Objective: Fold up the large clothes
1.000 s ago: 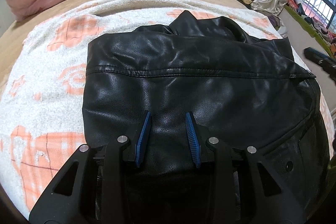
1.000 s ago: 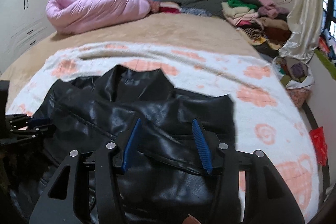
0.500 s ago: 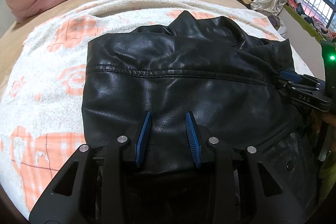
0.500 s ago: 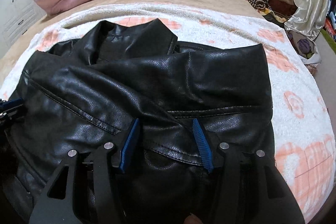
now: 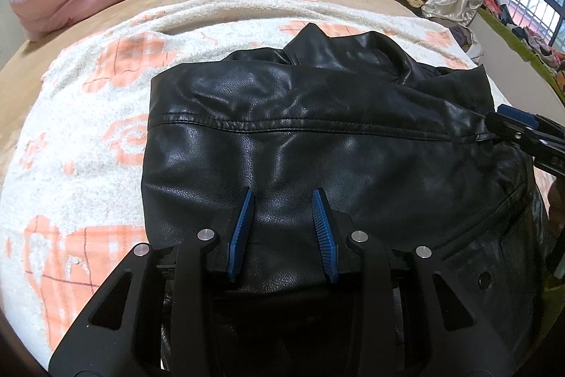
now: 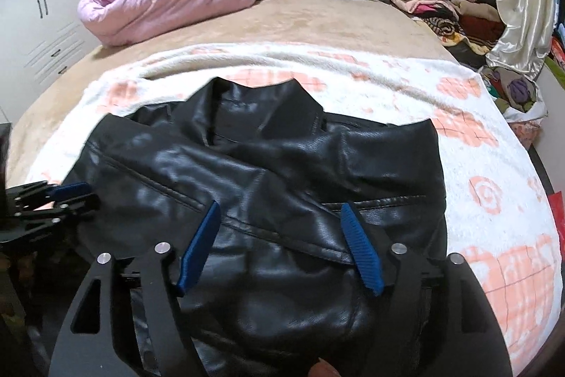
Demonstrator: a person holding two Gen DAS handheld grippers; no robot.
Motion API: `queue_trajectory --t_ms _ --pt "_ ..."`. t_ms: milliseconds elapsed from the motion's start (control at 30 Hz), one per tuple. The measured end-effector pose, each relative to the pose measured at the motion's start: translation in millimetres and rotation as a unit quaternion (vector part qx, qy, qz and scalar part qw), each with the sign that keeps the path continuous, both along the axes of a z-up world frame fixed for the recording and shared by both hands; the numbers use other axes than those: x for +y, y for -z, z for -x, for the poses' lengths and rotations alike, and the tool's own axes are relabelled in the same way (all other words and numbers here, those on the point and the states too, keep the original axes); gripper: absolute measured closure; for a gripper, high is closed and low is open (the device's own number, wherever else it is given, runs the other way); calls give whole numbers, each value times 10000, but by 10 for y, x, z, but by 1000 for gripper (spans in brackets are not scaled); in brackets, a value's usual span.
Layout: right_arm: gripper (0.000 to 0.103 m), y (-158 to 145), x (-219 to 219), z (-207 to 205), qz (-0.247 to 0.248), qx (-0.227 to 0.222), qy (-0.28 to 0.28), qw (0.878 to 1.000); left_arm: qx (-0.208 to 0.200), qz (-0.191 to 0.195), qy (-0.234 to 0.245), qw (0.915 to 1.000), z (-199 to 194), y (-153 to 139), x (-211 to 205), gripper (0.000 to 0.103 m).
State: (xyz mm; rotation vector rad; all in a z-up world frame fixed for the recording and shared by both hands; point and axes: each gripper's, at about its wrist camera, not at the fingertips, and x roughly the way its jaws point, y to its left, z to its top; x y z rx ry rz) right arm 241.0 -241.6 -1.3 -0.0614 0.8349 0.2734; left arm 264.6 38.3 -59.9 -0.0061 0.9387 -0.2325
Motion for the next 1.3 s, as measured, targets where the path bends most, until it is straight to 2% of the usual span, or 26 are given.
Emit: queue_trajectory --t_ms 200,800,933,1067,1200,1300 --pt "28 -127 76 144 33 -165 -143 9998 -12 18 -13 10000 22 -41 11 76" --pt "28 -152 175 408 256 -289 -315 9988 -174 110 10 9998 127 -238 5 76" --pt "28 -165 217 456 310 -330 -377 9983 -246 156 7 9996 158 -316 26 67" --pt "28 -178 258 481 406 -362 -413 9977 -310 225 33 9993 198 -411 33 64" --pt "28 -197 269 504 439 -399 -449 9972 -410 293 66 9987 253 -497 14 49" --pt "28 -224 277 534 454 -478 -442 9968 -397 320 95 9987 276 -501 4 48"
